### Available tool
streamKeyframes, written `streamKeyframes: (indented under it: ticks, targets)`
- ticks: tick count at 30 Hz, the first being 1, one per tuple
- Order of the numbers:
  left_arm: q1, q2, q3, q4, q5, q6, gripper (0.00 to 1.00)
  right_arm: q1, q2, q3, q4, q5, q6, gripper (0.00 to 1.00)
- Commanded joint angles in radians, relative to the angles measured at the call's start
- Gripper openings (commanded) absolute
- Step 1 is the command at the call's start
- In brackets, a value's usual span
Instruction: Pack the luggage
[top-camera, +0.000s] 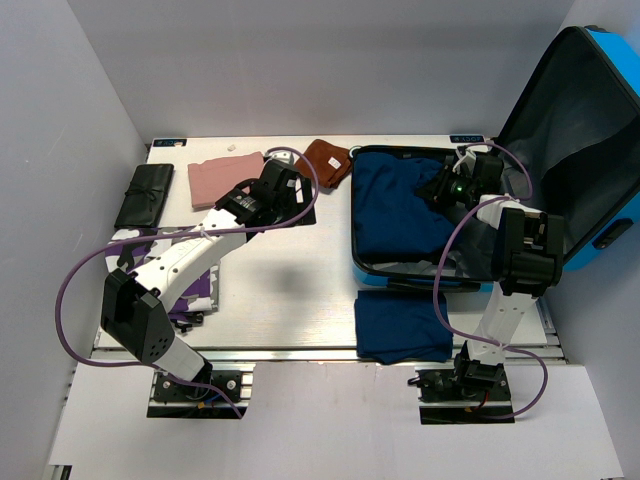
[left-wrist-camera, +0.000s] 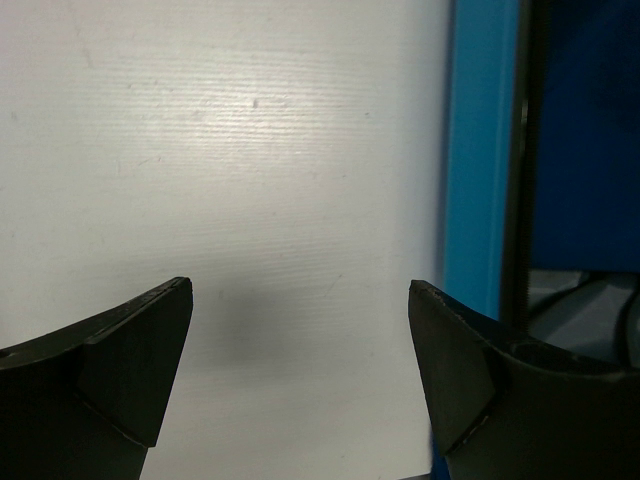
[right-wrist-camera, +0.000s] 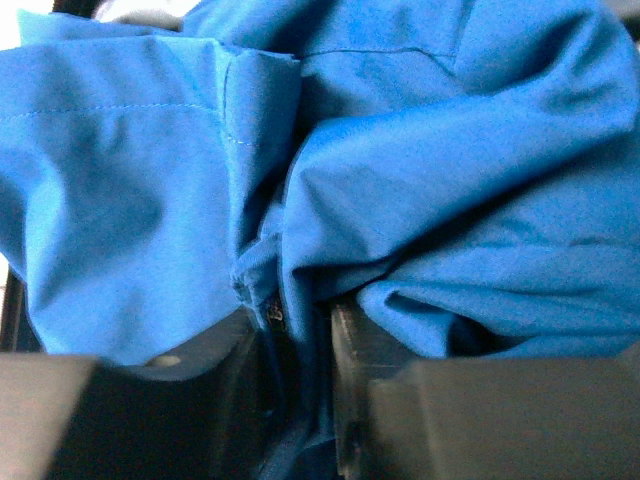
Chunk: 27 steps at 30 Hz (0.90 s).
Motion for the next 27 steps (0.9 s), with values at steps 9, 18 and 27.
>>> streamKeyframes:
  ticks: [9, 18, 27]
  targets:
    - [0.035, -0.132, -0.050, -0.097, -0.073, -0.088, 0.98, 0.020, -0.197, 0.051, -0.245, 0.325, -0.108, 0.89]
    - [0.035, -0.252, -0.142, -0.244, -0.196, -0.238, 0.98, 0.040, -0.396, 0.143, -0.501, 0.494, -0.182, 0.89]
    - [0.210, -0.387, -0.328, -0.351, -0.421, -0.402, 0.98, 0.145, -0.606, 0.097, -0.655, 0.542, -0.185, 0.89]
